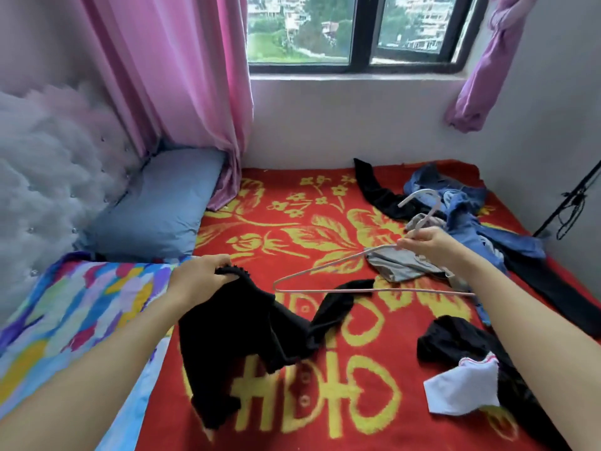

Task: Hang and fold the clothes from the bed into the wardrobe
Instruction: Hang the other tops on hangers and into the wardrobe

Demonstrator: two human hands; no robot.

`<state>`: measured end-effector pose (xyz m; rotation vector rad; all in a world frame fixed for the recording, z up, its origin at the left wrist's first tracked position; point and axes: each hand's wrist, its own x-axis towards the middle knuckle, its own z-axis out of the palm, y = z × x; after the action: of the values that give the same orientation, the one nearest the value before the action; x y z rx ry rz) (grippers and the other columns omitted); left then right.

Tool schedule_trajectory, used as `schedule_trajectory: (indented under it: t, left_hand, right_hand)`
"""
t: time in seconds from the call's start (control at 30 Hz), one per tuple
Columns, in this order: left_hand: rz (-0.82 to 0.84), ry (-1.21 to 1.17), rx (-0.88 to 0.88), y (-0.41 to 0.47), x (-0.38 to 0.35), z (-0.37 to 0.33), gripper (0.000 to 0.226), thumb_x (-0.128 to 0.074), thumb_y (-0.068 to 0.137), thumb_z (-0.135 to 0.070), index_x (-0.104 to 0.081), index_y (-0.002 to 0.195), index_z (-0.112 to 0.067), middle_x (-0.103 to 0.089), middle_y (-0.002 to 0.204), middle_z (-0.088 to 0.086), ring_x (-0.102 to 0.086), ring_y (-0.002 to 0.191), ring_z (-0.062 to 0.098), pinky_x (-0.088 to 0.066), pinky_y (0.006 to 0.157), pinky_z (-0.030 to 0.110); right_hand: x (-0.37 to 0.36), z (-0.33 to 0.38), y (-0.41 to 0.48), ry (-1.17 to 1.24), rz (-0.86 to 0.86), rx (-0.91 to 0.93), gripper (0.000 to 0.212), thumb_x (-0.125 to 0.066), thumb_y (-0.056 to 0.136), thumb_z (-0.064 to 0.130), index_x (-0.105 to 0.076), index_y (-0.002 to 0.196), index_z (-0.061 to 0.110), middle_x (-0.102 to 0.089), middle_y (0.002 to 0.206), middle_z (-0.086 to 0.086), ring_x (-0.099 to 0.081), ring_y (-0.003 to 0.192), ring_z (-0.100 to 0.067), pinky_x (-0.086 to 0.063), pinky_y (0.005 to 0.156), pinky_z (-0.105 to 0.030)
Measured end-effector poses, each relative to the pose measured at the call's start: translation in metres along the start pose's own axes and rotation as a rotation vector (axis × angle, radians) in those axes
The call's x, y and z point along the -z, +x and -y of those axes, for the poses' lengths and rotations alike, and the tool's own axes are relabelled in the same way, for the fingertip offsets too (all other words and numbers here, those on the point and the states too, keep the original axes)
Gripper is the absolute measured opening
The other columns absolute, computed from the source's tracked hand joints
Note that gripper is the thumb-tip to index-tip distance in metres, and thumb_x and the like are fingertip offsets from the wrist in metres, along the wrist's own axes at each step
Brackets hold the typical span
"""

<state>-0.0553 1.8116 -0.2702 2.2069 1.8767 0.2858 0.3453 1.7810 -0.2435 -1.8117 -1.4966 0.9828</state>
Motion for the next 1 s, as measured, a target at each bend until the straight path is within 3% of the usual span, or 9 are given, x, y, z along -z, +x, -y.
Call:
schedule_trajectory:
  t: [0.13, 0.3, 0.4, 0.6, 0.7, 0.77, 0.87, 0.93, 1.0]
  left_hand:
    - [-0.041, -0.061, 0.011, -0.001, 0.021, 0.004, 0.037, -0.05, 0.077, -0.056, -0.061, 0.081, -0.021, -0.063, 0.079, -0.003, -0.059, 0.085, 0.022, -0.043, 0.072, 0.035]
    - [-0.084, -0.141, 0.021, -0.002, 0.047, -0.002, 0.037, -0.053, 0.084, -0.052, -0.051, 0.066, -0.019, -0.056, 0.067, -0.004, -0.054, 0.073, 0.019, -0.036, 0.063, 0.033]
    - [-0.136, -0.149, -0.004, -0.001, 0.067, -0.006, 0.038, -0.059, 0.089, -0.04, -0.046, 0.057, -0.024, -0.05, 0.057, -0.007, -0.049, 0.061, 0.014, -0.029, 0.055, 0.031]
    - [-0.212, -0.135, -0.054, 0.001, 0.108, -0.014, 0.048, -0.051, 0.075, -0.059, -0.04, 0.052, -0.018, -0.043, 0.045, -0.007, -0.045, 0.053, 0.015, -0.032, 0.059, 0.032]
    - [-0.248, -0.093, -0.075, -0.001, 0.127, -0.023, 0.05, -0.047, 0.071, -0.06, -0.045, 0.058, -0.011, -0.044, 0.047, -0.004, -0.046, 0.053, 0.015, -0.033, 0.058, 0.032]
    - [-0.267, -0.102, -0.092, -0.001, 0.137, -0.025, 0.051, -0.046, 0.068, -0.06, -0.045, 0.059, -0.009, -0.041, 0.043, -0.006, -0.044, 0.05, 0.016, -0.033, 0.057, 0.032]
    - [-0.295, -0.099, -0.101, -0.005, 0.15, -0.031, 0.054, -0.05, 0.071, -0.059, -0.045, 0.062, -0.007, -0.041, 0.045, -0.005, -0.044, 0.049, 0.016, -0.03, 0.054, 0.029]
    - [-0.339, -0.081, -0.127, -0.008, 0.157, -0.037, 0.051, -0.059, 0.082, -0.052, -0.046, 0.06, -0.007, -0.042, 0.047, -0.002, -0.045, 0.05, 0.016, -0.031, 0.054, 0.029]
    - [-0.365, -0.073, -0.14, -0.009, 0.163, -0.042, 0.045, -0.06, 0.087, -0.043, -0.049, 0.06, -0.008, -0.045, 0.049, 0.0, -0.047, 0.052, 0.015, -0.033, 0.057, 0.03]
  right_hand:
    - [-0.01, 0.016, -0.002, 0.021, 0.013, 0.025, 0.02, -0.055, 0.093, 0.014, -0.063, 0.076, 0.01, -0.039, 0.036, 0.013, -0.037, 0.031, 0.0, -0.031, 0.036, -0.012]
    - [-0.013, 0.025, -0.003, 0.025, 0.009, 0.07, 0.022, -0.055, 0.093, 0.014, -0.062, 0.072, 0.012, -0.041, 0.033, 0.016, -0.041, 0.036, 0.002, -0.031, 0.04, -0.007]
    - [-0.008, 0.024, -0.006, 0.068, -0.013, 0.115, 0.024, -0.057, 0.092, 0.013, -0.064, 0.069, 0.014, -0.047, 0.049, 0.01, -0.041, 0.05, -0.005, -0.032, 0.045, -0.008]
    - [0.004, 0.033, -0.017, 0.265, -0.024, 0.163, 0.02, -0.052, 0.093, 0.011, -0.065, 0.078, 0.007, -0.049, 0.041, 0.014, -0.04, 0.045, -0.003, -0.029, 0.046, -0.013]
    - [0.01, 0.029, -0.022, 0.322, -0.025, 0.182, 0.02, -0.062, 0.086, 0.026, -0.068, 0.076, 0.01, -0.052, 0.051, 0.011, -0.037, 0.046, -0.003, -0.03, 0.048, -0.016]
    - [0.015, 0.024, -0.023, 0.397, -0.029, 0.177, 0.034, -0.074, 0.069, 0.044, -0.07, 0.075, 0.011, -0.055, 0.062, 0.004, -0.045, 0.046, 0.001, -0.038, 0.049, -0.012]
    - [0.022, 0.021, -0.027, 0.47, 0.017, 0.179, 0.058, -0.083, 0.049, 0.056, -0.068, 0.076, 0.007, -0.057, 0.056, 0.009, -0.052, 0.049, 0.004, -0.044, 0.053, -0.008]
    - [0.024, 0.026, -0.032, 0.487, 0.01, 0.168, 0.03, -0.074, 0.076, 0.035, -0.066, 0.076, 0.006, -0.055, 0.051, 0.01, -0.052, 0.047, 0.005, -0.044, 0.053, -0.006]
    - [0.023, 0.031, -0.037, 0.487, 0.01, 0.175, 0.027, -0.07, 0.081, 0.032, -0.066, 0.075, 0.006, -0.049, 0.045, 0.011, -0.046, 0.041, 0.002, -0.039, 0.047, -0.007]
